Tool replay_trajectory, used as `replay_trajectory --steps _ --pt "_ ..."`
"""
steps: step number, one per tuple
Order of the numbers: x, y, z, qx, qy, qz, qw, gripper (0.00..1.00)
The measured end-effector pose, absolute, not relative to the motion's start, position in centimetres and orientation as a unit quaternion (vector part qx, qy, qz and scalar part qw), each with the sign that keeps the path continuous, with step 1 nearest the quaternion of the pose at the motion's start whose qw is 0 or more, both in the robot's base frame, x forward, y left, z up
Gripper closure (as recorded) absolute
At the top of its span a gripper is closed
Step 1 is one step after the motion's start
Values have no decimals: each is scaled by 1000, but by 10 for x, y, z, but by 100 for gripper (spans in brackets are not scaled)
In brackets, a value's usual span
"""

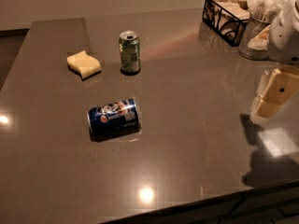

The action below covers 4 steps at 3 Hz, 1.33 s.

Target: Move green can near pepsi can

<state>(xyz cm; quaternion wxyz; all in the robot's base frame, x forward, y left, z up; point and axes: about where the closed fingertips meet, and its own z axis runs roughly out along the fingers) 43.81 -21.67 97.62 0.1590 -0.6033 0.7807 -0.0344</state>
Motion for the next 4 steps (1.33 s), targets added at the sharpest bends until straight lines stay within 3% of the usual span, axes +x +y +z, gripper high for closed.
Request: replay_trajectory --steps 2,4 --pt "452 -214 979 -596 787 -19 159 0" --pt "532 -173 975 -561 793 44 233 0"
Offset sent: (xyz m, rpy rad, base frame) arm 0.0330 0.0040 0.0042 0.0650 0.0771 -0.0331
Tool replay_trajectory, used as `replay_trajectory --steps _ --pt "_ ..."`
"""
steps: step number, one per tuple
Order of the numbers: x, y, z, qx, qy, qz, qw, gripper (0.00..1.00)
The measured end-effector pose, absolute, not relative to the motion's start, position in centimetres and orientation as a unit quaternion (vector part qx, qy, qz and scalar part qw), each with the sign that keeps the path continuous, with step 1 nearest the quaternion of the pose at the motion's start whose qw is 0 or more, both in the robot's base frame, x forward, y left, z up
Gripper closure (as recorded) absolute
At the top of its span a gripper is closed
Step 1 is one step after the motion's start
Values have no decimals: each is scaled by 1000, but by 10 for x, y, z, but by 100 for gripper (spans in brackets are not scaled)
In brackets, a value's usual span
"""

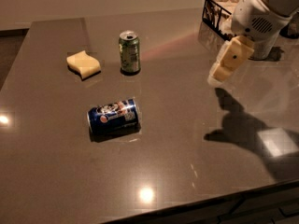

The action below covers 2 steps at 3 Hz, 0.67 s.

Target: Move green can near pepsi can

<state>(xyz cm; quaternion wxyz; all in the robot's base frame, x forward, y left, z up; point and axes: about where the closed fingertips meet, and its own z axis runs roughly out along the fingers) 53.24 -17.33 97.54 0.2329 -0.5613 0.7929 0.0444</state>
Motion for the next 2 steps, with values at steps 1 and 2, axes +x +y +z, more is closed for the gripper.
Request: replay_trajectory --steps 1,2 --pt "569 -136 970 -558 786 61 258 0" --pt "608 -102 962 -542 788 69 284 0"
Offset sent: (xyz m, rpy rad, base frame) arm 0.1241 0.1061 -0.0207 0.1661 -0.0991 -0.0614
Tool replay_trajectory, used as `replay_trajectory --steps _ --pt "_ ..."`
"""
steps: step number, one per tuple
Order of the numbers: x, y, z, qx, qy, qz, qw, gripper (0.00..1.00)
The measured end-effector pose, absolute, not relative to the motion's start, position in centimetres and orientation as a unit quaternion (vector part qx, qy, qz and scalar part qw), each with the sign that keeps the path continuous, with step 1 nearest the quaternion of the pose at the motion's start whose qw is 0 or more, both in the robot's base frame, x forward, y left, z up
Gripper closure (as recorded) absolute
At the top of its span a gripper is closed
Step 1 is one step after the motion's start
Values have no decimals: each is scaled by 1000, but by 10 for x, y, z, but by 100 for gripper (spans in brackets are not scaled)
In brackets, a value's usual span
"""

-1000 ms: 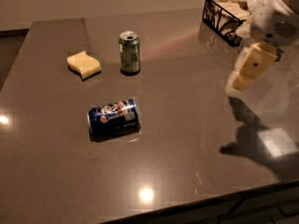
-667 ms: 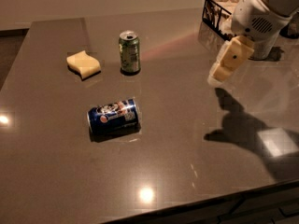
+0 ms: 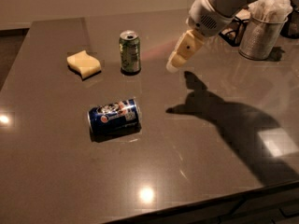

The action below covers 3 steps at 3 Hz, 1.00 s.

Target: Move green can near pepsi can

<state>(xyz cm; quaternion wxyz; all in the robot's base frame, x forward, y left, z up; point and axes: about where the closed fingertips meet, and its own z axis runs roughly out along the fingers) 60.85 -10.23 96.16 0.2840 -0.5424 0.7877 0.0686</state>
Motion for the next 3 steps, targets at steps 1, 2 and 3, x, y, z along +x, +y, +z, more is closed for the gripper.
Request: replay_trajectory --steps 1,2,3 --pt "644 -80 950 -525 792 83 302 0" --pt "676 -59 942 -513 784 108 331 0" --pt "706 -21 927 -514 772 140 347 0"
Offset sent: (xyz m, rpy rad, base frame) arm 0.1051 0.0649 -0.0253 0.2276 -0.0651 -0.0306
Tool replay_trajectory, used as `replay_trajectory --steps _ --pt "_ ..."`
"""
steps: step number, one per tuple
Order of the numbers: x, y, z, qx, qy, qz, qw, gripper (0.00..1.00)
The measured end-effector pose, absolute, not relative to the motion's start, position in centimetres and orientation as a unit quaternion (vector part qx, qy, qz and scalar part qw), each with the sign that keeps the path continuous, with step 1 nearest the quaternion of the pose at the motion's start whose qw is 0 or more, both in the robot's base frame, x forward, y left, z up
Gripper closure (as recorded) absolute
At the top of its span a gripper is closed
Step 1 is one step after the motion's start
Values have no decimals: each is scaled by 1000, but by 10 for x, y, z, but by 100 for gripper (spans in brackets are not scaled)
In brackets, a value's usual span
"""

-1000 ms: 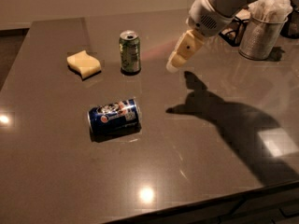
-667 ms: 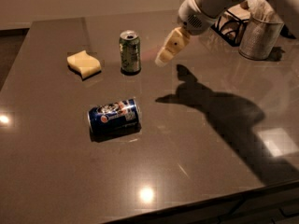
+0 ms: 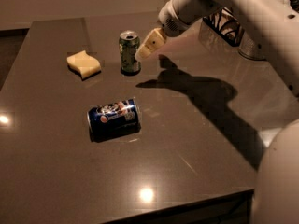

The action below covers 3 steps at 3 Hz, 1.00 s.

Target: Move green can near pepsi can

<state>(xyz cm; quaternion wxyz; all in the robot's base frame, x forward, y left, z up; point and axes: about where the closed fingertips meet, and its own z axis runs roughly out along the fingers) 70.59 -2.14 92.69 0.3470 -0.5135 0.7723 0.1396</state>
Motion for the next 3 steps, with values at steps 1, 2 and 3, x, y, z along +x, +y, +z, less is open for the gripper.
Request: replay_trajectory --steps 1,2,3 --pt "715 2 917 -521 764 161 345 0" --pt "717 23 910 -540 752 180 334 0" --pt "710 36 911 -559 737 198 325 18"
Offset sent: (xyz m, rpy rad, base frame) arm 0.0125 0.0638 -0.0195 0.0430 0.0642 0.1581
